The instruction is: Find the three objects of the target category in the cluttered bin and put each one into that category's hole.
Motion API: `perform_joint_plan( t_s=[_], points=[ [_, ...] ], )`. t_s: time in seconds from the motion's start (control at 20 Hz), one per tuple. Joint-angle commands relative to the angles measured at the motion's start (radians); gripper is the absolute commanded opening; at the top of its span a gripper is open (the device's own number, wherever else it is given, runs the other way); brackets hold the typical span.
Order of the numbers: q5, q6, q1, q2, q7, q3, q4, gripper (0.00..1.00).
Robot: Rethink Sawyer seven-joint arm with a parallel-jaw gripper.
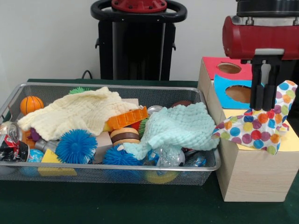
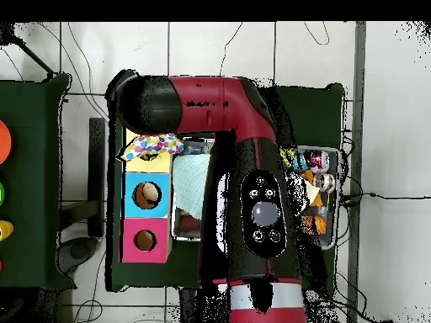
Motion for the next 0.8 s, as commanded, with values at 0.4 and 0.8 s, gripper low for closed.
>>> perform_joint_plan(
  t_s=[0.4,0.8],
  points=[
    [-0.041,0.195,-0.030,0.077,-0.100,0.057,-0.040,0.00],
    [-0.039,0.171,-0.031,0.093,-0.099,0.062,-0.029,0.00]
  ],
)
